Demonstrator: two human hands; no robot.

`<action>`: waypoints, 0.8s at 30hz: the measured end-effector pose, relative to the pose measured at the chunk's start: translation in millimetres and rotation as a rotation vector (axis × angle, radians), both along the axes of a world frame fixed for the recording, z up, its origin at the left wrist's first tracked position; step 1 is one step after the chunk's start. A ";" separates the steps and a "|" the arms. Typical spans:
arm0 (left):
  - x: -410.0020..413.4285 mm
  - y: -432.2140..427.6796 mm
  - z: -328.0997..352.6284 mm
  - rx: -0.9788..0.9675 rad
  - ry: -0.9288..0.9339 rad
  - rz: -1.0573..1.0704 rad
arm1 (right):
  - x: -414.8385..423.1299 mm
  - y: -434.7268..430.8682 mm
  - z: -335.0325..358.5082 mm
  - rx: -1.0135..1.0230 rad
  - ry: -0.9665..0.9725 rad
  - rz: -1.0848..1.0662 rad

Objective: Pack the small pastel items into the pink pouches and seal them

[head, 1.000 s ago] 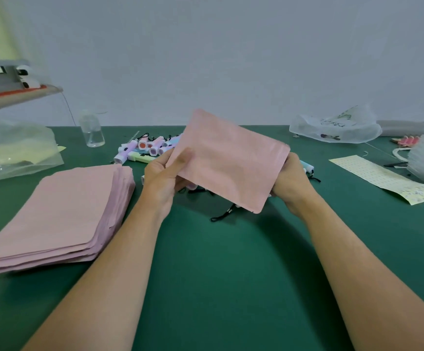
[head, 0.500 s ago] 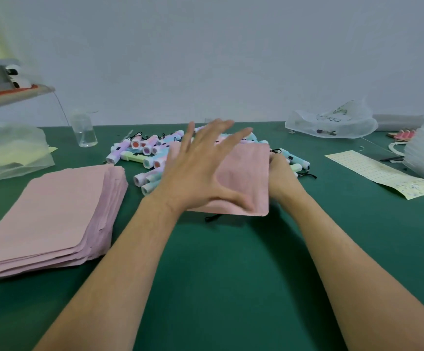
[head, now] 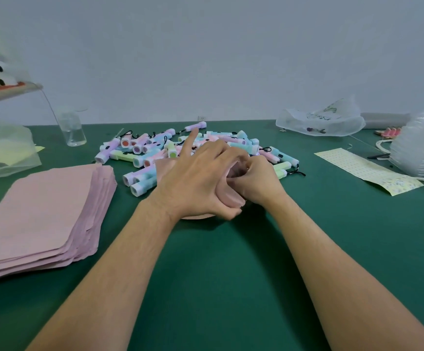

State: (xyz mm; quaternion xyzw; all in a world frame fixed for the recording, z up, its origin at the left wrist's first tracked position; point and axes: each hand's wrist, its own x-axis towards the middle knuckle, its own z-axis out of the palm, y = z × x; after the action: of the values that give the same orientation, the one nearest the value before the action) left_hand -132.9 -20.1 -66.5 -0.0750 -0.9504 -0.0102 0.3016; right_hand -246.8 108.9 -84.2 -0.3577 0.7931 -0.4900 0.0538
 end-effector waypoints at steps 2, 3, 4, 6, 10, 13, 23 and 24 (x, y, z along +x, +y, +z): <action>4.0 -0.4 4.6 0.048 -0.014 -0.020 | 2.4 1.6 2.3 -0.107 -0.012 0.094; 7.9 -2.3 8.0 0.100 -0.006 -0.036 | 3.2 1.9 4.2 -0.175 -0.062 0.142; 12.8 -5.8 13.0 0.176 0.015 -0.044 | 3.7 2.8 6.9 -0.250 -0.163 0.178; 23.7 -16.9 27.2 0.406 0.127 -0.047 | 1.5 2.6 10.9 -0.427 -0.343 0.221; 31.8 -44.4 62.4 1.103 0.546 -0.281 | 10.5 -3.2 9.9 -0.478 -0.258 0.271; 28.6 -55.7 68.5 1.471 0.626 -0.335 | 24.0 -8.7 0.3 -0.297 -0.198 0.384; 19.6 -66.0 23.3 1.751 0.591 -0.098 | 33.2 -16.5 -6.5 -0.138 0.646 0.117; 19.9 -70.3 20.6 1.796 0.609 -0.079 | 30.3 -16.0 -5.8 -0.197 0.756 0.073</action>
State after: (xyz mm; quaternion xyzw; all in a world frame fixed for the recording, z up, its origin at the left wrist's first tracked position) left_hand -113.0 -90.4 -45.9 0.1537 -0.4645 -0.7277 0.4808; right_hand -216.5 92.9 -90.0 -0.5445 0.6929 -0.3952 -0.2594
